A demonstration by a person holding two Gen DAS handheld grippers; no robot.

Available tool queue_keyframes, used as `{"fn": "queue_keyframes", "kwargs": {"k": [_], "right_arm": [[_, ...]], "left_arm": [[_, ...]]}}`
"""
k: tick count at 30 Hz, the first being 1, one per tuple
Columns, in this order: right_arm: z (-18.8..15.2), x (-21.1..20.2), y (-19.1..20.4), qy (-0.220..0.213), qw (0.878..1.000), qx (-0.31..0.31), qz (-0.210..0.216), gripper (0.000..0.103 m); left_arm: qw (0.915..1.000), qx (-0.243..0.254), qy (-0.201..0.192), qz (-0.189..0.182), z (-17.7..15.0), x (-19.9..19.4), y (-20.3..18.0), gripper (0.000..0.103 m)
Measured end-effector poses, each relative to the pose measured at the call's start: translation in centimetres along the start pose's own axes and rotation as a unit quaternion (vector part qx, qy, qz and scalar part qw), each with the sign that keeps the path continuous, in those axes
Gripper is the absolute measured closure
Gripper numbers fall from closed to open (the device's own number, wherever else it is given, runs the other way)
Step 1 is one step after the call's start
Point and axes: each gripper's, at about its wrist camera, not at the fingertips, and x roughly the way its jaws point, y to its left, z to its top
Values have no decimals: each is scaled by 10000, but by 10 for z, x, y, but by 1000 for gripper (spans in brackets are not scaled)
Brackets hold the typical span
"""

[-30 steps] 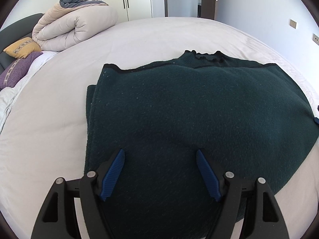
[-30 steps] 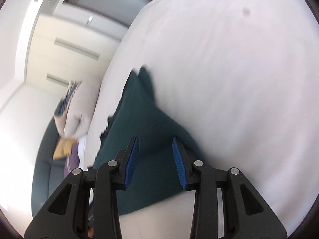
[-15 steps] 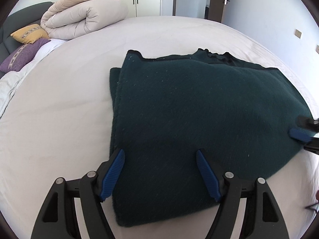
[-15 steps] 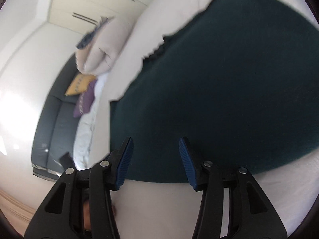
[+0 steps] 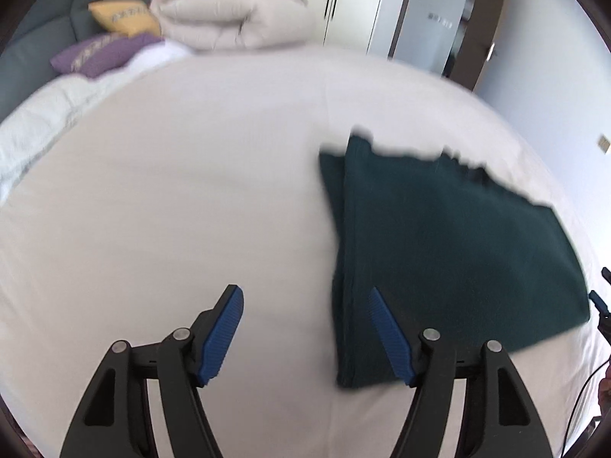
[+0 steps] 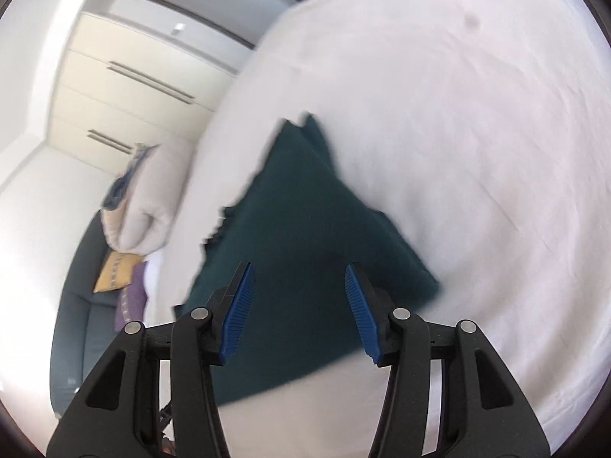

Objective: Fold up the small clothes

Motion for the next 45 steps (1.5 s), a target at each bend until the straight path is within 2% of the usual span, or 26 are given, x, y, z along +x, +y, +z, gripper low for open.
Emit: {"fn": "queue_keyframes", "kwargs": {"k": [3,6,8,10,14,15,16,18,22,23,26,28,29,31,32,34,36,38,40,43,45], "right_arm": [[-4,35,40,486,9973,-444,327,54],[-18,91,87,932,9914,-676,621,54],[-23,129,114,1239,9853,-814,850,54],[-31,159,134,1475,9818,-868,819,54],[-34,228,141,1862,9780,-597,724,54],[-31,242,136,1881,9787,-482,674,54],[-27,266,136,1852,9793,-341,743,56],[-13,275,124,1746,9798,-130,965,63],[28,274,90,1285,9853,179,1109,67],[38,265,77,1159,9874,317,1033,70],[63,230,42,591,9929,626,820,70],[75,197,25,159,9962,691,509,70],[79,184,19,2,9967,730,367,68],[81,152,10,-360,9961,801,66,53],[79,141,8,-506,9955,802,93,46],[72,110,4,-674,9949,733,160,42],[60,100,7,-650,9956,624,275,41],[42,98,12,-423,9970,508,411,41],[20,109,25,-56,9980,333,534,41],[-11,134,52,506,9963,8,693,41],[-38,153,78,762,9942,-212,723,41]], "left_arm": [[9989,347,-178,-268,30,2,-28,32],[9958,700,-359,-464,56,20,-58,32],[9952,807,-208,-507,72,47,-75,30],[9953,804,12,-547,84,77,-86,30],[9962,794,270,-242,89,127,-84,30],[9964,697,379,-315,86,138,-79,30],[9967,547,325,-498,83,142,-70,30],[9964,430,154,-714,78,136,-60,30],[9959,500,95,-745,74,134,-60,30],[9958,469,100,-775,74,134,-59,30],[9950,331,101,-941,75,133,-52,30],[9932,121,82,-1155,75,127,-42,30],[9923,-50,77,-1235,74,120,-35,30],[9936,-380,44,-1063,72,103,-18,27],[9934,-548,21,-1012,68,94,-6,25],[9907,-897,22,-1025,59,78,16,19],[9866,-1168,-2,-1138,49,63,33,10],[9826,-1302,138,-1317,38,55,42,6],[9769,-1376,389,-1590,29,56,44,6],[9610,-1683,811,-2038,16,68,45,6],[9611,-1593,872,-2081,15,68,40,6]]}}
